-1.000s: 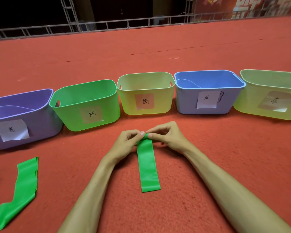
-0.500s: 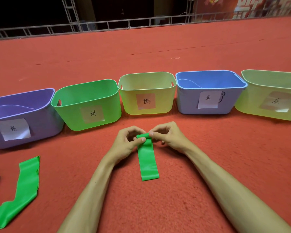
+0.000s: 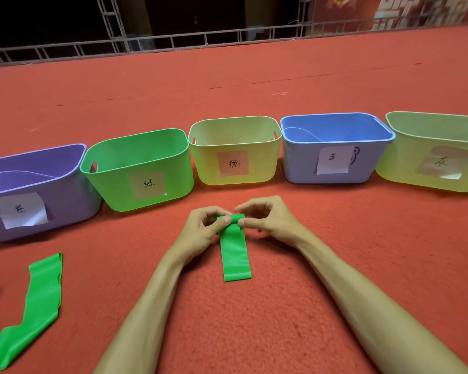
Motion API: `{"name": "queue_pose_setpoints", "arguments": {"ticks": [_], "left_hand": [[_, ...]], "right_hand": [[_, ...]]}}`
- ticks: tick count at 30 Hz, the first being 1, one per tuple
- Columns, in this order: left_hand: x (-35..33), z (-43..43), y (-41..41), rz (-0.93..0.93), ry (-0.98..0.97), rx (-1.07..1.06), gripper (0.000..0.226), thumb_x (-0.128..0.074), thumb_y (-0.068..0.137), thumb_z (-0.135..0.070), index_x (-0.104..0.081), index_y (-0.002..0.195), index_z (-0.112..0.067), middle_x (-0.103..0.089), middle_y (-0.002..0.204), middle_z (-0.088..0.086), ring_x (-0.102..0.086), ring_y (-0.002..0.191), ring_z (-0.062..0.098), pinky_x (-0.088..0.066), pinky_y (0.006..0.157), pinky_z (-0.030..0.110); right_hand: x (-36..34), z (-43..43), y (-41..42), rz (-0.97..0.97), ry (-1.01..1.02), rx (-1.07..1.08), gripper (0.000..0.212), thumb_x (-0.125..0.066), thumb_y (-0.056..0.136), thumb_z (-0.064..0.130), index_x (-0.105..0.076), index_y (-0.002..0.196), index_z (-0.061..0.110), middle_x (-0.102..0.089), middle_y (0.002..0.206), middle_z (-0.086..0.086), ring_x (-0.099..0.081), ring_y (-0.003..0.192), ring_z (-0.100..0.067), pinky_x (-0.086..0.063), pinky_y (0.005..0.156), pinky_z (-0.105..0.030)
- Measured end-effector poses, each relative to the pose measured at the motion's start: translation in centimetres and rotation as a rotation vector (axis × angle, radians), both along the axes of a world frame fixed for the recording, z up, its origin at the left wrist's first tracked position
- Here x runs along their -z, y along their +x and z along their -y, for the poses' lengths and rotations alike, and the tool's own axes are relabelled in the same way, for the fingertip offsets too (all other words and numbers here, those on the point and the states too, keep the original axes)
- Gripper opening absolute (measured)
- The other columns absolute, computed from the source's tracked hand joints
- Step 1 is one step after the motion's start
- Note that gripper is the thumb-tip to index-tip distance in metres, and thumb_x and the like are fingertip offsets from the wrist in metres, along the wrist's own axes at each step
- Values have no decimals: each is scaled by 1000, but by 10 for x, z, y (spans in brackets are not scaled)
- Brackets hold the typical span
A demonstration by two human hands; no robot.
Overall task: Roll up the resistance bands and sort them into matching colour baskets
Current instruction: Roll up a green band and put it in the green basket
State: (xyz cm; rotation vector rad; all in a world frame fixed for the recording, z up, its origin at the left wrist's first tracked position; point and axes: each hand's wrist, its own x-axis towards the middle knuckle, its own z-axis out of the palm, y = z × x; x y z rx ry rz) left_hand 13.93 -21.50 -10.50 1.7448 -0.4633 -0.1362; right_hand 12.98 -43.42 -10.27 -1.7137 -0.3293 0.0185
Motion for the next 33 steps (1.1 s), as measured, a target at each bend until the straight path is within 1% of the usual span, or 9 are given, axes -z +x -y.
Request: {"name": "queue_pose_setpoints", "arguments": {"ticks": [4, 8, 12, 15, 19, 23, 28, 31, 33], "left_hand": [[0, 0, 0, 9, -34, -29, 12, -71, 95, -6, -74, 106, -2, -78, 98, 9, -70, 90, 13, -53, 81, 25], [1, 0, -2, 11, -54, -46, 15, -78, 88, -16, -77, 102, -13, -78, 99, 11, -64, 88, 23, -49, 81, 38], [2, 1, -1, 24, -43, -70, 17, -81, 88, -20, -77, 103, -13, -73, 87, 3, -54, 78, 18, -45, 71, 28], [1, 4, -2, -19, 3, -68, 13, -71, 98, -23, -76, 93, -13, -66, 74, -6, -54, 71, 8, -42, 60, 21], [-1, 4, -3, -20, 49, -42, 22, -64, 102, -20, -74, 87, -9, -62, 68, -11, -50, 64, 4, -38, 57, 18], [-5, 4, -5, -34, 12, -8, 10, -65, 100, -9, -72, 97, -3, -76, 88, 8, -63, 75, 4, -45, 63, 14], [-2, 1, -3, -32, -48, 0, 22, -76, 89, -24, -74, 105, -9, -73, 101, 26, -62, 88, 24, -47, 78, 37], [-1, 1, -3, -16, -27, -8, 16, -79, 90, -26, -77, 101, -14, -76, 98, 18, -65, 88, 22, -50, 81, 38], [-3, 4, -4, -23, 13, -28, 9, -73, 97, -24, -77, 90, -19, -77, 85, 3, -66, 80, 9, -50, 73, 26]], "right_hand": [[-3, 0, 1, -39, -26, 6, 14, -75, 95, 20, -79, 101, 9, -74, 81, -3, -62, 74, -10, -43, 53, -21], [-3, 0, -1, -29, -47, -14, 14, -72, 97, 17, -79, 100, 5, -74, 80, -8, -63, 73, -11, -44, 53, -19], [-3, 2, -1, -24, -32, -26, 14, -73, 96, 17, -79, 106, 8, -78, 87, -11, -65, 76, -14, -44, 55, -25], [-2, 2, 0, -9, -36, -28, 15, -73, 96, 19, -79, 107, 10, -79, 90, -8, -65, 78, -17, -43, 57, -27], [0, 1, 0, -12, -15, -34, 17, -74, 94, 25, -79, 106, 14, -79, 92, -7, -63, 80, -19, -41, 57, -28], [-3, -2, 3, -79, -32, -5, 21, -70, 99, 30, -78, 102, 11, -71, 81, -1, -59, 73, -11, -42, 54, -21], [-2, -3, 1, -68, -40, -21, 18, -67, 101, 19, -78, 99, 5, -70, 76, -3, -58, 68, -9, -43, 53, -16], [-1, -1, 0, -40, -58, -9, 15, -69, 99, 16, -79, 99, 4, -71, 74, 0, -59, 68, -8, -44, 54, -18], [-1, -1, 0, -20, -57, -5, 15, -71, 98, 18, -79, 99, 6, -72, 73, 4, -59, 68, -8, -43, 53, -21]]}}
